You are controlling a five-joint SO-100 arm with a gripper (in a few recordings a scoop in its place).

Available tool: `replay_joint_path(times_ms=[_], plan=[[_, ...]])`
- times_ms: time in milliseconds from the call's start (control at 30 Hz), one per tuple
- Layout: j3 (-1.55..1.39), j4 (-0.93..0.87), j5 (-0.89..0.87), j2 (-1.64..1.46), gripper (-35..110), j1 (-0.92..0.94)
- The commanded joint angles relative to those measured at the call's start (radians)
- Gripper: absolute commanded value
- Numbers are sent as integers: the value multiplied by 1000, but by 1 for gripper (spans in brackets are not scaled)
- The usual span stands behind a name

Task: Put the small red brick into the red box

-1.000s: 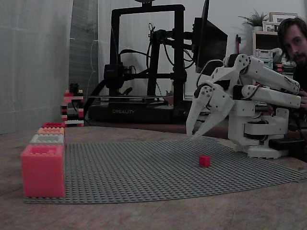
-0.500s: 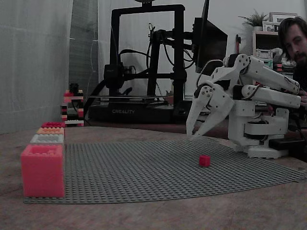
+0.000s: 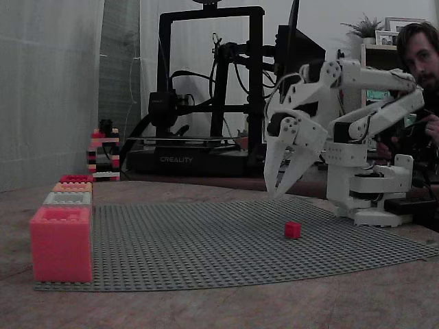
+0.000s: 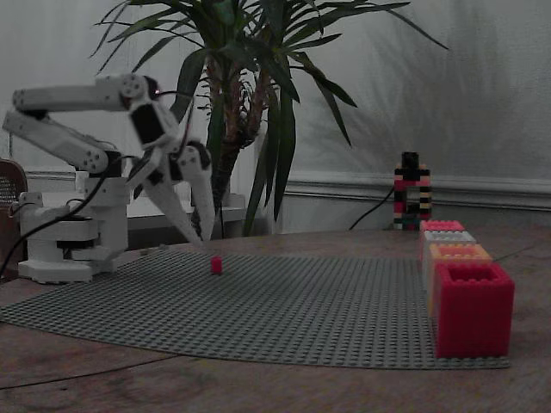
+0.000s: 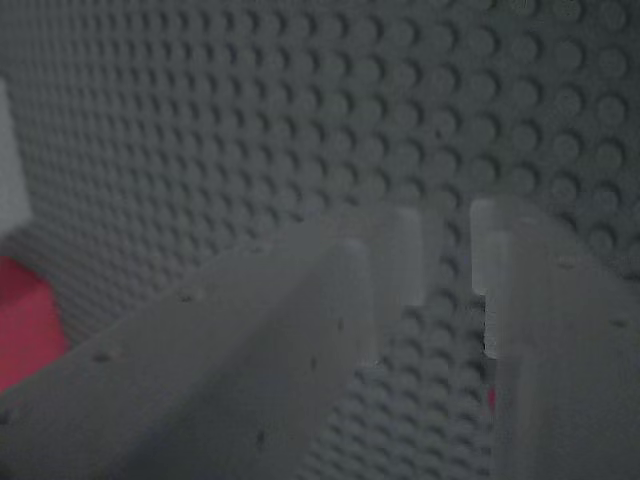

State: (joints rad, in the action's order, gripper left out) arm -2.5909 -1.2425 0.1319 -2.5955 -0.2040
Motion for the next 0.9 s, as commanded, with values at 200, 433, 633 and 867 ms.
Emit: replay_joint_path(times_ms=[200,433,633,867], plan=[[169,14,61,256,3,-210],[196,67,54,359,9,-284],[213,77,44,414,14,-324],[221,71,31,420,20,-356]])
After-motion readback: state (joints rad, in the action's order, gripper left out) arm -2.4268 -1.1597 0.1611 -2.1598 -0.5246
